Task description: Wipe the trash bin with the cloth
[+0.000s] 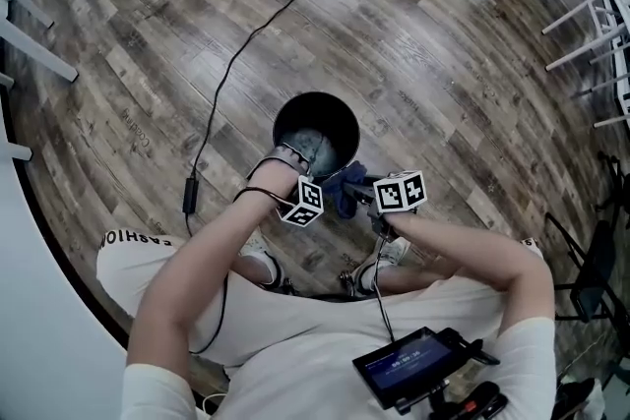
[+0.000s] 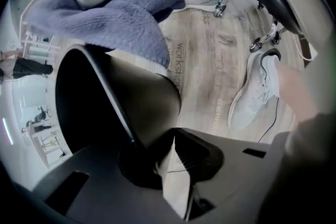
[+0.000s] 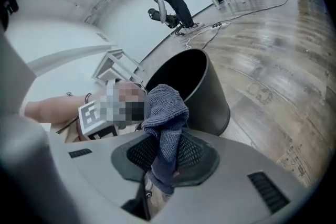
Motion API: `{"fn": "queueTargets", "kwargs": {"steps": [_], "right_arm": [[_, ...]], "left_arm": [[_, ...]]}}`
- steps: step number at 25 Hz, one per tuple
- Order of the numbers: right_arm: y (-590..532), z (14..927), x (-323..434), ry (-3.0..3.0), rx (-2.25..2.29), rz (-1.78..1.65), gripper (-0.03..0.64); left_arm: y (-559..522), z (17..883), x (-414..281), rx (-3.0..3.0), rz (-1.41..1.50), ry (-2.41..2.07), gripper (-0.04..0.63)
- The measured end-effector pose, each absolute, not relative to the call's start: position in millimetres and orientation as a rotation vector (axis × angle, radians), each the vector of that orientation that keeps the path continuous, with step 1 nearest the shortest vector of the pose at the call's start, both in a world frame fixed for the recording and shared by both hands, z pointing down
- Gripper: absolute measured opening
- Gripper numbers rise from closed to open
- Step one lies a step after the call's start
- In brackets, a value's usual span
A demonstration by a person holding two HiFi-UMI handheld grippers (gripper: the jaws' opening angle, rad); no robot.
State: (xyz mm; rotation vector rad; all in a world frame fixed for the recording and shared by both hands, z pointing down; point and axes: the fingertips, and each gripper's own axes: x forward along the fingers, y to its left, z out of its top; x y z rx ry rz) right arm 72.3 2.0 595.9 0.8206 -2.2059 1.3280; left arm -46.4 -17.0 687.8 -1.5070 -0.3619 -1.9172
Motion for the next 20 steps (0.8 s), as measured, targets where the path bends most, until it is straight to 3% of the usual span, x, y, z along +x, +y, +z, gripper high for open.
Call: {"fn": "queueTargets", "kwargs": {"steps": [3,20], "right_arm": [[-4,597,60,-2.216,0.811,1.33,0.077],[-16,779,73,-2.029,0.853,1.256,0.077]], "left_arm": [[-11,686,-42,-1.489,-1.906,-0.392,0.057],[-5,684,-21,-1.582,-1.949,-0.355,0.054]]}}
